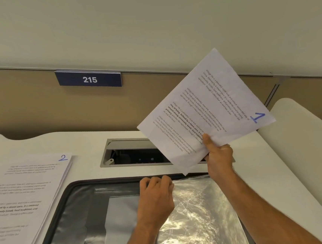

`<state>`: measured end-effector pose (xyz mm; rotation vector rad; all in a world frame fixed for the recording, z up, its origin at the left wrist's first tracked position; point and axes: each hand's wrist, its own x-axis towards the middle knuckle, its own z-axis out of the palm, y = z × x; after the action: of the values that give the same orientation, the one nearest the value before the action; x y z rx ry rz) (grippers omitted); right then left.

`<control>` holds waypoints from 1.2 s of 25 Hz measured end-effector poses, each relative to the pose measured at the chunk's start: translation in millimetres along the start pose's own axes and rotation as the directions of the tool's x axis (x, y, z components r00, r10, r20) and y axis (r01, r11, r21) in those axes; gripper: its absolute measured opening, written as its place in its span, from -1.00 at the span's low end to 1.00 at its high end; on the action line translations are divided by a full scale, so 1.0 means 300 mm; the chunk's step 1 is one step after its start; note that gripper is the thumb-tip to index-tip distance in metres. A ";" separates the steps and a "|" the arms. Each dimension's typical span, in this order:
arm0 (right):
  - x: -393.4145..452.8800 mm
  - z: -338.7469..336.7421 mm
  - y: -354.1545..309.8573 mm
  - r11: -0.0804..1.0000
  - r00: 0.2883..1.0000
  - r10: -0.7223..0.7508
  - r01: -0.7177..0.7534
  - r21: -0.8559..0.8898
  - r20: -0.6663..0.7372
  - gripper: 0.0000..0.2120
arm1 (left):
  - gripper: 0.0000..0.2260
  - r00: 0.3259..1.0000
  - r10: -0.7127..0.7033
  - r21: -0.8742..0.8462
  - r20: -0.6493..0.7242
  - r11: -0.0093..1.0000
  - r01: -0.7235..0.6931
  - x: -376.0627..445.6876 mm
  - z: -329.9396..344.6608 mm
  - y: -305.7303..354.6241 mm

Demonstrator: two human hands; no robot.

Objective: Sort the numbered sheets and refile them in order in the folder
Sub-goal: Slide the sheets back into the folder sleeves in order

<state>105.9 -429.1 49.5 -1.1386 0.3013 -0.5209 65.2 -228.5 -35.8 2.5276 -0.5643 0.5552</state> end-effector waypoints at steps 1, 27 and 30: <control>-0.005 -0.001 0.003 1.000 0.999 0.004 -0.003 -0.025 0.033 -0.23 | -0.86 1.000 0.000 0.001 -0.001 1.000 0.000 0.001 -0.002 0.001; 0.070 -0.247 -0.051 0.915 0.925 0.250 -0.129 -0.383 0.286 0.02 | -0.80 0.928 0.114 -0.024 0.356 0.993 -0.112 0.154 -0.122 -0.072; 0.078 -0.247 -0.039 0.927 0.924 0.240 -0.127 -0.353 0.299 -0.07 | -0.81 0.908 0.104 -0.050 0.406 0.995 -0.091 0.172 -0.134 -0.093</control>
<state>87.1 -503.3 31.7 -1.4824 0.1971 -0.0987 110.3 -199.3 10.8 2.6071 -0.8447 0.0411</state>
